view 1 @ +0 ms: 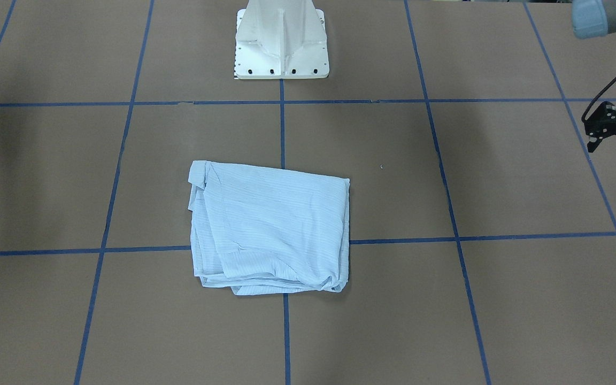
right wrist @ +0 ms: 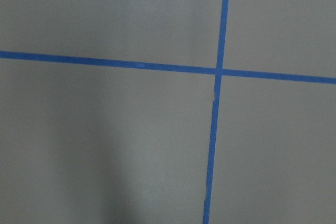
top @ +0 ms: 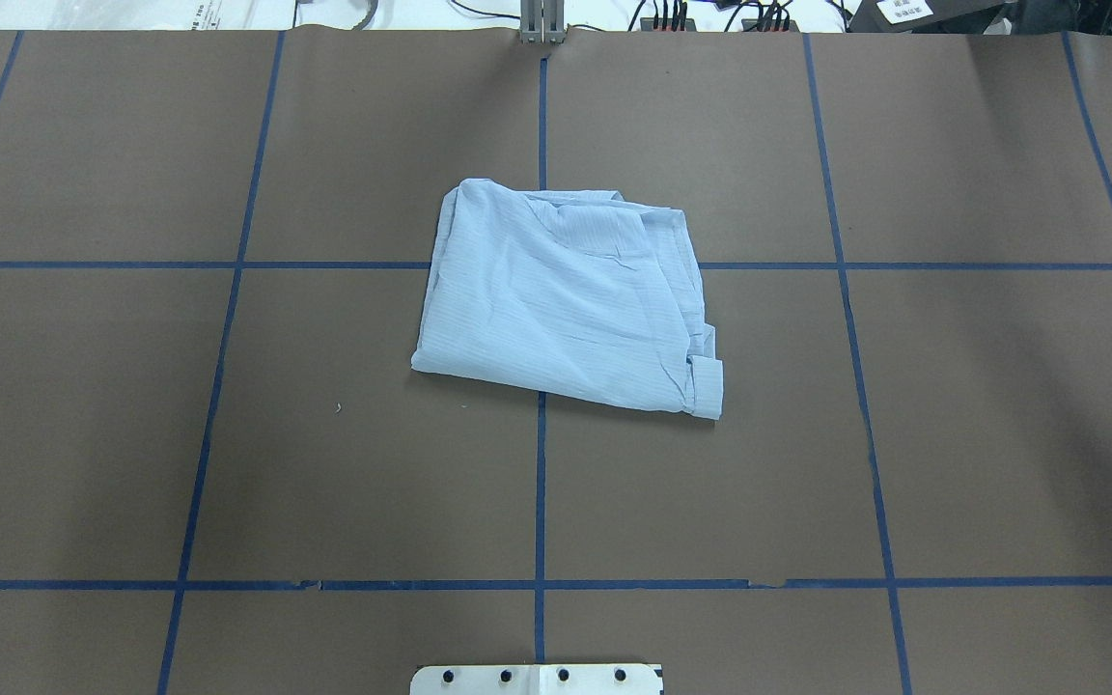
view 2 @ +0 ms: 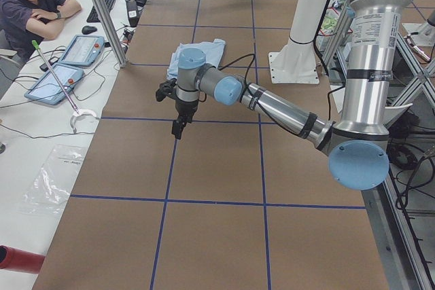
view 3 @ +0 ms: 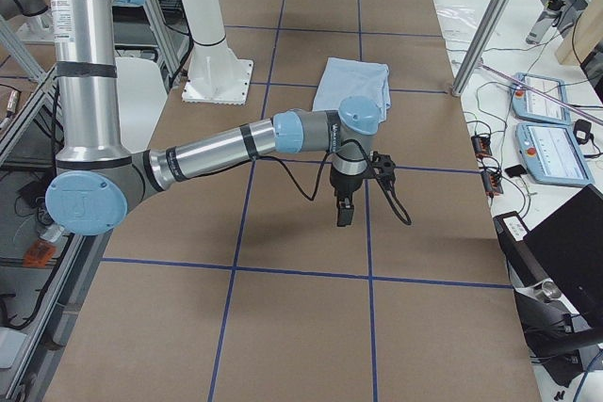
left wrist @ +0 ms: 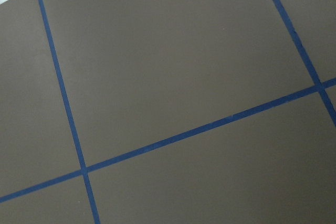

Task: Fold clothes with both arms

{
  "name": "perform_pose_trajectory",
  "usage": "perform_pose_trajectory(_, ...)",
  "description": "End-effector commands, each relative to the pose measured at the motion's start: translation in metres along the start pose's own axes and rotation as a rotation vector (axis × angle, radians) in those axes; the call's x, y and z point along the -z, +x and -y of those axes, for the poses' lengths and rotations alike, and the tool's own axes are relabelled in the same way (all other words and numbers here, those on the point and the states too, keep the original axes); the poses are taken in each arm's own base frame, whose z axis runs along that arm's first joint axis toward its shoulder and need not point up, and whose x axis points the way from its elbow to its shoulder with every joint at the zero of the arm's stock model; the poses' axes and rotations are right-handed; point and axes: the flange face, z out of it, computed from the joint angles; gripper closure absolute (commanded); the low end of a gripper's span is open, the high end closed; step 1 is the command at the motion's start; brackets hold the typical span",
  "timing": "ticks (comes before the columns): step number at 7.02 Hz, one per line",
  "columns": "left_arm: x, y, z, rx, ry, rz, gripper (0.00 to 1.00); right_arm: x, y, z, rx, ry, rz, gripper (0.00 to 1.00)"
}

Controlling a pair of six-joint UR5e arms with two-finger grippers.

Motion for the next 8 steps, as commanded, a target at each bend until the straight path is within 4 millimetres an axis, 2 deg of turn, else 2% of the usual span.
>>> perform_pose_trajectory(1,-0.011,-0.108,-0.052,0.004,-0.034,-0.088,0.0,-0.024,0.039,-0.042,-0.021,-0.018,0.008,0.0)
perform_pose_trajectory(2,-0.013,-0.139,-0.073,0.048,-0.042,-0.088,0.0,-0.033,0.054,-0.059,-0.051,-0.032,0.007,0.0)
perform_pose_trajectory(3,-0.023,-0.149,-0.087,0.092,-0.073,-0.103,0.0,-0.037,0.062,-0.068,-0.073,-0.042,0.007,0.0)
perform_pose_trajectory(4,-0.028,-0.152,-0.098,0.106,-0.086,-0.105,0.0,-0.036,0.062,-0.067,-0.074,-0.041,0.007,0.0)
perform_pose_trajectory(8,-0.031,-0.153,-0.109,0.113,-0.095,-0.107,0.0,-0.034,0.06,-0.065,-0.069,-0.035,0.009,0.0)
